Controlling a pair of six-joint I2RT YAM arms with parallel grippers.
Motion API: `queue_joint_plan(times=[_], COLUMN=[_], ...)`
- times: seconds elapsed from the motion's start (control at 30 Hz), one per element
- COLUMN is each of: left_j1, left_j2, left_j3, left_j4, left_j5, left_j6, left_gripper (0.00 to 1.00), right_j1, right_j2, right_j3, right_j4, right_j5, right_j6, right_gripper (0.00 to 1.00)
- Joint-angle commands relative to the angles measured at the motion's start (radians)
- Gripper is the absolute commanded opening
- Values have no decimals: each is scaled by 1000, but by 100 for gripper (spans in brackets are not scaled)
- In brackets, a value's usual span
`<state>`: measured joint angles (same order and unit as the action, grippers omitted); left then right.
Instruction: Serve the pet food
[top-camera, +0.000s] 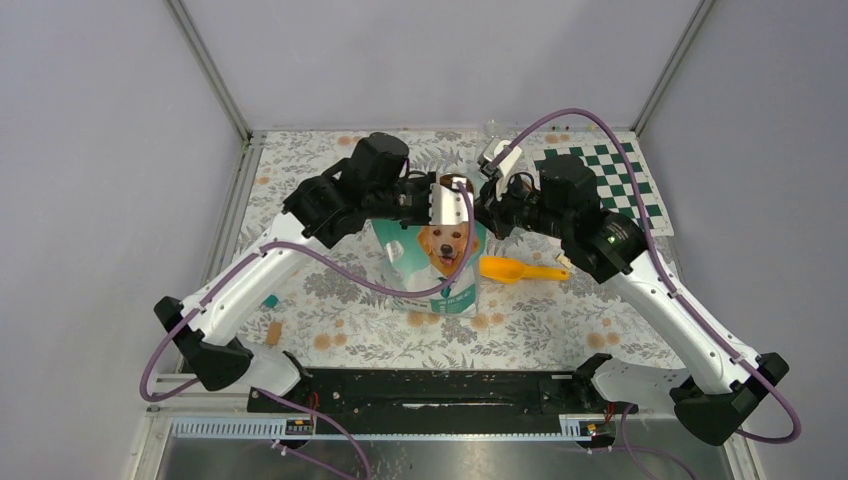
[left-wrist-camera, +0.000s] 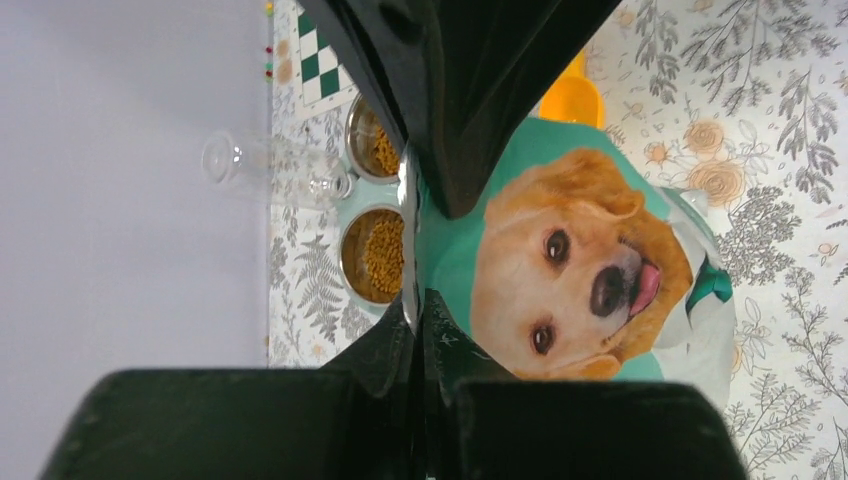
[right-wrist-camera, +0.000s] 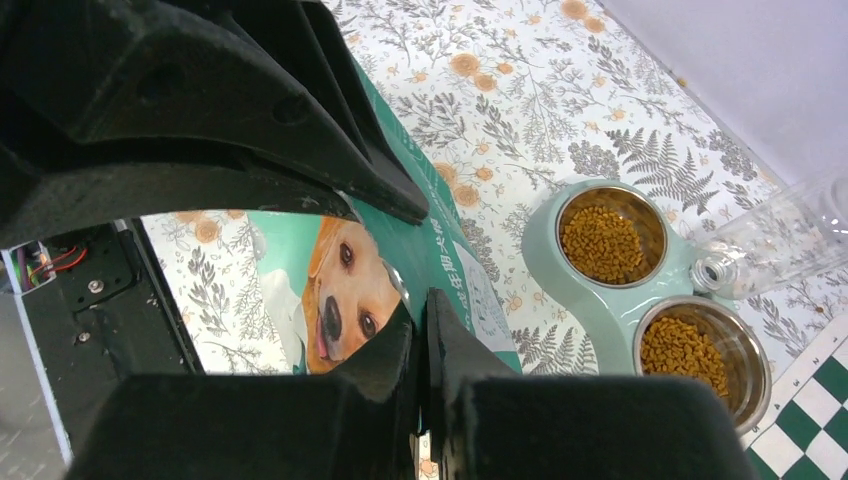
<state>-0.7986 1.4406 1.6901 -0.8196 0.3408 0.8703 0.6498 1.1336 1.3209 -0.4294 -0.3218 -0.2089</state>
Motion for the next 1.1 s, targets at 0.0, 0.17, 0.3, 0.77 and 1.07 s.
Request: queue_joint_plan(times=[0.0, 0.17, 0.3, 0.77, 1.07], left_j1=[190, 271, 339, 486, 484], left_j2=[-98, -179, -239, -373, -484], left_j3=[-53, -97, -134, -144, -241], left_j4=[-292, -302, -290, -175, 211], left_j5=[-510, -502, -501, -381, -222], left_j6=[19, 31, 43, 40, -240], left_gripper=[0, 0, 0, 6, 79], right_j1=[-35, -35, -35, -35, 97], right_j2=[-167, -175, -166, -75, 126], right_j3=[35, 60, 77, 146, 290], right_j4=[45, 31, 13, -43, -133], right_j5=[243, 264, 221, -37, -75], right_j6=[22, 9, 14, 35, -27], right_gripper=[0, 0, 0, 0, 67])
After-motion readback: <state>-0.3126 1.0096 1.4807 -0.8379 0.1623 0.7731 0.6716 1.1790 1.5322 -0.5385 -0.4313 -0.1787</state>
